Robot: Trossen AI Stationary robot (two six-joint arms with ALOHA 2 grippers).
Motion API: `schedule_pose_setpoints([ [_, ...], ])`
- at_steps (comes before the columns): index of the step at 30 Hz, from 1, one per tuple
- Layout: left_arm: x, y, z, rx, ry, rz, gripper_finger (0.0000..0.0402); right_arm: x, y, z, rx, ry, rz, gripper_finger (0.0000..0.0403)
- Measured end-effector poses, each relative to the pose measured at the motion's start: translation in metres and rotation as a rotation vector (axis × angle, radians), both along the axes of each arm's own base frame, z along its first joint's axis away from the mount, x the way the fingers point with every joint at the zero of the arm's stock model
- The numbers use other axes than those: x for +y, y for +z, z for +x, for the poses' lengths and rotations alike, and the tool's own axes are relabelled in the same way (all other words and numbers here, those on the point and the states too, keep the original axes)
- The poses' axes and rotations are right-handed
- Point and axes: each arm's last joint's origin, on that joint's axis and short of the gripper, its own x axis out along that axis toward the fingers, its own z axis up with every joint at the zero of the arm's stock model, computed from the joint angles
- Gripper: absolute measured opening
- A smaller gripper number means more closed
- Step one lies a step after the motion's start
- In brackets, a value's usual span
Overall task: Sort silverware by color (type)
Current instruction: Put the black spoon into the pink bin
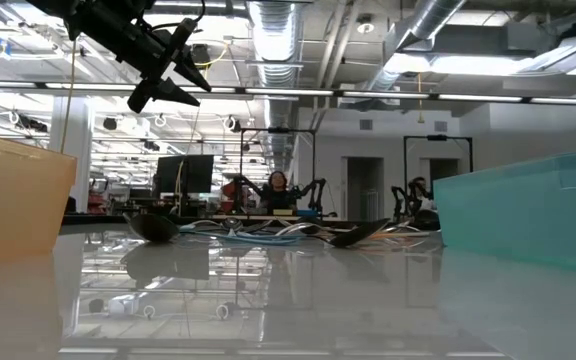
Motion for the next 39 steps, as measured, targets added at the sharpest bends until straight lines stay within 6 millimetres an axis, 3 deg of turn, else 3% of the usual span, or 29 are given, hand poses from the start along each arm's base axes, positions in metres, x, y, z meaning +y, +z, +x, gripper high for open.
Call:
schedule_pose_setpoints([
  [27, 0.001, 0.000, 0.000, -0.003, 0.026, -0.004, 0.0163, -0.020, -0.042, -0.002, 0.027, 0.051, 0.024, 0.0001],
  [39, 0.001, 0.000, 0.000, -0.007, 0.034, -0.009, 0.0163, -0.047, -0.049, -0.011, 0.024, 0.035, 0.028, 0.0001],
])
